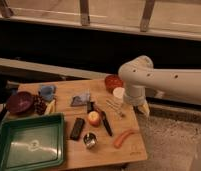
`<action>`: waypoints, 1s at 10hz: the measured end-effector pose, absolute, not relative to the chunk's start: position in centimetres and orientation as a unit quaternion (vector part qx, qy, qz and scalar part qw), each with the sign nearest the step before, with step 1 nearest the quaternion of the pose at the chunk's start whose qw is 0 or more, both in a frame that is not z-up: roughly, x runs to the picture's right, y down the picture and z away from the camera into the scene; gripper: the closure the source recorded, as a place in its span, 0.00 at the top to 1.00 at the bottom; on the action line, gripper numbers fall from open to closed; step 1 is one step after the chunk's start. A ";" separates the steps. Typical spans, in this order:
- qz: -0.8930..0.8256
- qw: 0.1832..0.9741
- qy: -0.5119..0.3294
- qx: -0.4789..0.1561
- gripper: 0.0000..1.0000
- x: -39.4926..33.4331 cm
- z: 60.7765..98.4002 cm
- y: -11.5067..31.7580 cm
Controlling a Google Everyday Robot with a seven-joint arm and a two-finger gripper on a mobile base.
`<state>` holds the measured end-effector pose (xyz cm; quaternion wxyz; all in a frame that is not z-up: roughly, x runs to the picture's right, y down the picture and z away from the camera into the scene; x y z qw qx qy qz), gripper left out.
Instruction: Place banana in metal cup
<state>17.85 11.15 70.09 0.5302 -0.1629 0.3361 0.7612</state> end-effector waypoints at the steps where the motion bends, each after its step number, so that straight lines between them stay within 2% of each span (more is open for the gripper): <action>1: 0.761 0.530 0.336 -0.163 0.80 17.8 70.1 11.2; 10: 0.764 0.529 0.334 -0.159 0.80 17.9 70.1 11.1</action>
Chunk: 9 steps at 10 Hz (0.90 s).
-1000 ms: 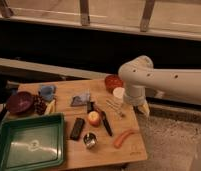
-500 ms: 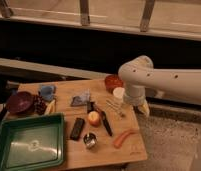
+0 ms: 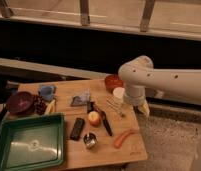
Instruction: Place banana in metal cup
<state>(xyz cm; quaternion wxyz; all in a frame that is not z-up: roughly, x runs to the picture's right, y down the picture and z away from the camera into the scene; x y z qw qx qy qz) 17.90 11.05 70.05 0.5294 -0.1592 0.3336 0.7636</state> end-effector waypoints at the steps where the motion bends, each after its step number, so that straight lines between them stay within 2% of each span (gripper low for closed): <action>1: 0.770 0.529 0.323 -0.149 0.80 17.9 70.1 10.5; 5: 0.795 0.549 0.241 -0.094 0.80 17.2 70.0 3.9; 9: 0.768 0.605 0.191 -0.088 0.80 10.1 70.0 -0.2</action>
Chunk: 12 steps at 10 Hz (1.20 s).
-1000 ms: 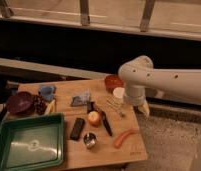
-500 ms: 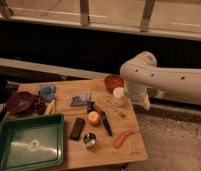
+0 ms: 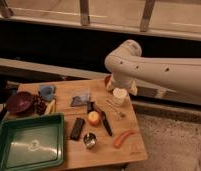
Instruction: Place banana in metal cup
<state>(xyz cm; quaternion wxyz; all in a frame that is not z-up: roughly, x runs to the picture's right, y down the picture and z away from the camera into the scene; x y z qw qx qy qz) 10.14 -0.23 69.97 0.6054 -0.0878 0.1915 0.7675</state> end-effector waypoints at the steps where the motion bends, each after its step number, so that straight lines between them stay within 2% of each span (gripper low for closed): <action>1: 0.757 0.622 0.180 -0.088 0.80 7.9 69.8 -0.9; 7: 0.686 0.709 0.111 -0.123 0.80 -6.6 68.3 -3.1; 12: 0.686 0.708 0.113 -0.123 0.80 -6.4 68.3 -3.1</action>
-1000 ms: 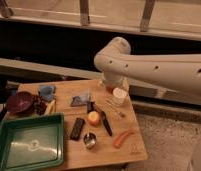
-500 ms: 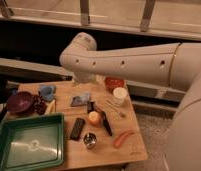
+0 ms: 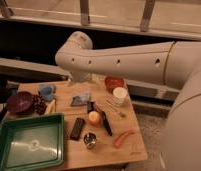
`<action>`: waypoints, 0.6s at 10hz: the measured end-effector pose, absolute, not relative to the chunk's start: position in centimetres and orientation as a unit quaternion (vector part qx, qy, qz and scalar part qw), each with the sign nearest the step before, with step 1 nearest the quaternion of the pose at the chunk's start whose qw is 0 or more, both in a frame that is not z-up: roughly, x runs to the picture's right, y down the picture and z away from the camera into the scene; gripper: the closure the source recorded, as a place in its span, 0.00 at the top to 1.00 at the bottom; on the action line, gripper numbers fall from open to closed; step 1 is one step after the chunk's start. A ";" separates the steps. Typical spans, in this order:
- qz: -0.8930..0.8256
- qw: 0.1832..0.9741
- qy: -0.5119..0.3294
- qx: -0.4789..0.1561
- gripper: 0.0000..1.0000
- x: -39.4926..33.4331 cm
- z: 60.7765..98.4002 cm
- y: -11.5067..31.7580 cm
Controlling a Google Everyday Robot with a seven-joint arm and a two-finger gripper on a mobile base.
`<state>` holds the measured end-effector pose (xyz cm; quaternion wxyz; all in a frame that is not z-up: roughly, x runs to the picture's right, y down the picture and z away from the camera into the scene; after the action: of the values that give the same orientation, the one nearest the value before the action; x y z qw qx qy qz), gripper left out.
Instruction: Place banana in metal cup
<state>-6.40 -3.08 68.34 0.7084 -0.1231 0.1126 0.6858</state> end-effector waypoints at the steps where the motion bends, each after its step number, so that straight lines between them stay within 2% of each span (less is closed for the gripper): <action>1: 0.686 0.708 0.113 -0.124 0.80 -6.3 68.4 -3.1; 3: 0.691 0.703 0.088 -0.143 0.80 -7.2 68.4 -3.0; 6: 0.687 0.697 0.021 -0.205 0.80 -11.7 69.4 -3.6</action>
<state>-11.69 -3.57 69.37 0.6967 -0.2046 0.0208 0.6872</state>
